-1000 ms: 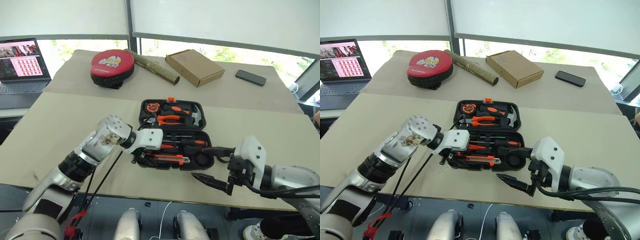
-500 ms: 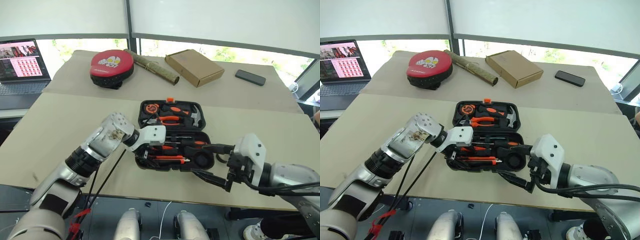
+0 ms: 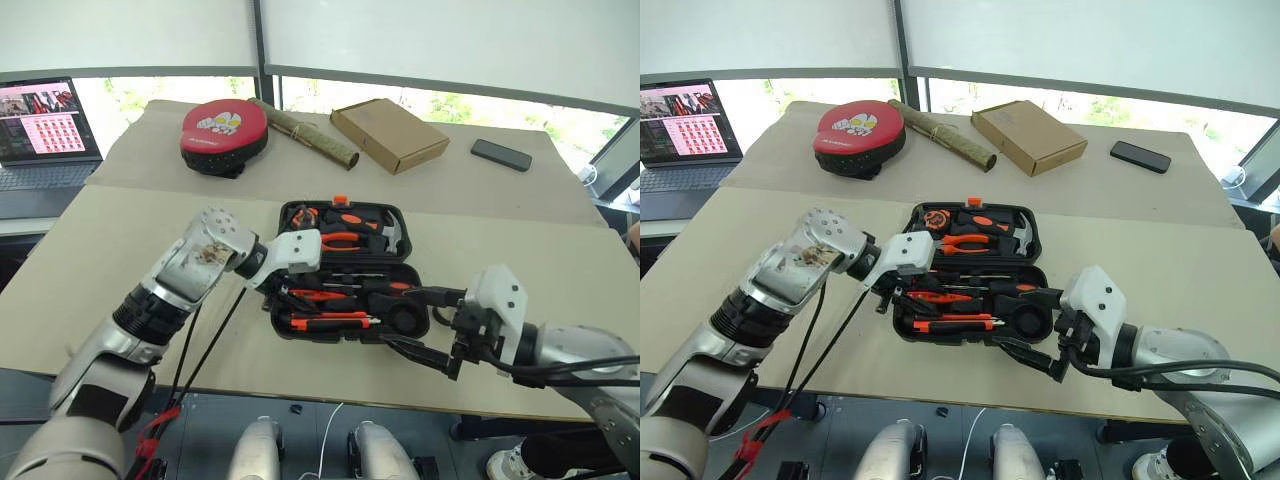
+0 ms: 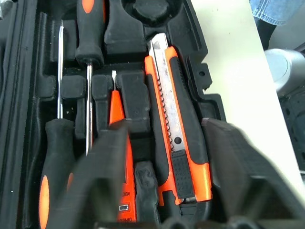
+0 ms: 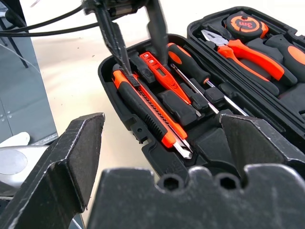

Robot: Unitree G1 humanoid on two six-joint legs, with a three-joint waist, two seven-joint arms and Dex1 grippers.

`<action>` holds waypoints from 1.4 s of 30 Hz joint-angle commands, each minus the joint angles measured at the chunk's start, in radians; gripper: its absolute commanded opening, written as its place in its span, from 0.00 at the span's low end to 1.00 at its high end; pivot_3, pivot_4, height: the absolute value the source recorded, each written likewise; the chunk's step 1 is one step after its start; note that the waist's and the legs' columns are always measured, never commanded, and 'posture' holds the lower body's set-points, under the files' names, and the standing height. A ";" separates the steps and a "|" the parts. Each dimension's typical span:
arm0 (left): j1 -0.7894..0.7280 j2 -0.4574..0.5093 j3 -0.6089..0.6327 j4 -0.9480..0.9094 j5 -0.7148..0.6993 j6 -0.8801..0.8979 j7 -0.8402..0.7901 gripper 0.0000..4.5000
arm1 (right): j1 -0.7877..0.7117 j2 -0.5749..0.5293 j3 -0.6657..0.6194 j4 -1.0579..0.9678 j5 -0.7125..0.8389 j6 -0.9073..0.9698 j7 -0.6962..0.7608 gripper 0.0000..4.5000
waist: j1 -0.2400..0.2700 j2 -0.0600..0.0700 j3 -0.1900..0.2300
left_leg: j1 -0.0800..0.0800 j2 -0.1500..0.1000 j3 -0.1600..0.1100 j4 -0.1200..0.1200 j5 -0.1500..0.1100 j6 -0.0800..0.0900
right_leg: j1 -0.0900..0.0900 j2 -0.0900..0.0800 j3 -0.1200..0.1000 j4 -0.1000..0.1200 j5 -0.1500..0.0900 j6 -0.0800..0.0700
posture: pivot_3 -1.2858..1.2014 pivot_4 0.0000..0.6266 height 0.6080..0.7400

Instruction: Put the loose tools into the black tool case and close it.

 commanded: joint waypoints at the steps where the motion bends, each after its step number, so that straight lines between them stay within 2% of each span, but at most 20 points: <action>1: 0.008 0.002 -0.013 -0.024 0.004 -0.045 -0.010 0.08 | -0.006 -0.004 -0.020 -0.015 -0.006 -0.027 0.007 1.00 | 0.002 0.000 0.000 | 0.000 0.000 0.000 0.000 0.000 0.000 | 0.000 0.000 0.000 0.000 0.000 0.000 | 0.52 0.24 1.00; 2: 0.014 0.003 -0.021 -0.025 0.009 -0.058 -0.011 0.01 | -0.004 -0.005 -0.021 -0.016 -0.006 -0.027 0.008 1.00 | 0.002 0.000 0.000 | 0.000 0.000 0.000 0.000 0.000 0.000 | 0.000 0.000 0.000 0.000 0.000 0.000 | 0.52 0.24 1.00; 7: 0.021 0.016 -0.079 -0.026 0.044 -0.069 -0.027 0.01 | 0.005 -0.006 -0.027 -0.026 -0.004 -0.021 0.008 1.00 | 0.003 0.000 0.000 | 0.000 0.000 0.000 0.000 0.000 0.000 | 0.000 0.000 0.000 0.000 0.000 0.000 | 0.52 0.24 1.00; 18: 0.058 -0.006 -0.140 0.040 0.147 -0.218 0.007 0.01 | 0.024 -0.008 -0.037 -0.043 0.006 -0.013 -0.001 1.00 | 0.005 0.001 -0.001 | 0.001 0.000 0.000 0.000 0.000 0.000 | 0.001 0.000 0.000 0.000 0.000 0.000 | 0.52 0.24 1.00; 23: 0.040 -0.009 -0.072 0.046 0.114 -0.170 0.019 0.01 | 0.050 -0.015 -0.053 -0.049 -0.002 -0.016 0.001 1.00 | 0.009 0.001 -0.001 | 0.001 -0.001 0.000 0.001 0.000 0.000 | 0.003 0.000 0.000 0.000 0.000 0.000 | 0.52 0.24 1.00; 27: 0.041 0.000 0.075 0.042 -0.020 -0.116 0.008 0.01 | 0.134 -0.008 -0.148 -0.045 0.001 -0.014 -0.003 1.00 | 0.005 0.001 -0.001 | 0.001 0.000 0.000 0.001 0.000 0.000 | 0.001 0.000 0.001 0.000 0.000 0.000 | 0.52 0.24 1.00; 31: 0.057 0.003 0.246 0.055 -0.173 -0.089 0.000 0.20 | 0.305 0.018 -0.332 -0.037 0.007 -0.012 0.031 1.00 | 0.005 0.001 -0.001 | 0.000 0.000 0.000 0.000 0.000 0.000 | 0.000 0.000 0.001 0.000 0.000 0.001 | 0.52 0.24 1.00; 36: 0.115 0.054 0.433 0.080 -0.291 -0.133 -0.015 0.57 | 0.567 0.104 -0.615 0.006 -0.010 -0.039 0.115 1.00 | 0.007 0.001 -0.001 | 0.000 0.000 0.000 0.000 0.000 0.000 | 0.001 0.000 0.001 0.000 0.000 0.001 | 0.52 0.24 1.00; 38: 0.121 0.075 0.466 0.071 -0.334 -0.085 -0.018 0.72 | 0.628 0.128 -0.681 0.023 -0.011 -0.053 0.143 1.00 | 0.005 0.001 -0.001 | 0.001 0.000 0.000 0.000 0.000 0.000 | 0.001 0.000 0.001 0.000 0.000 0.001 | 0.52 0.24 1.00; 39: 0.121 0.084 0.476 0.066 -0.357 -0.051 -0.021 0.77 | 0.651 0.136 -0.707 0.032 -0.011 -0.059 0.156 1.00 | 0.004 0.001 -0.001 | 0.001 0.000 0.000 0.000 0.000 0.000 | 0.001 0.000 0.001 0.000 0.000 0.001 | 0.52 0.24 1.00; 42: 0.144 0.127 0.472 0.024 -0.389 -0.016 -0.055 0.99 | 0.694 0.142 -0.741 0.055 -0.025 -0.079 0.184 1.00 | 0.002 0.001 -0.001 | 0.002 0.001 0.001 0.000 0.000 0.000 | 0.001 0.000 0.001 0.000 -0.001 0.002 | 0.52 0.24 1.00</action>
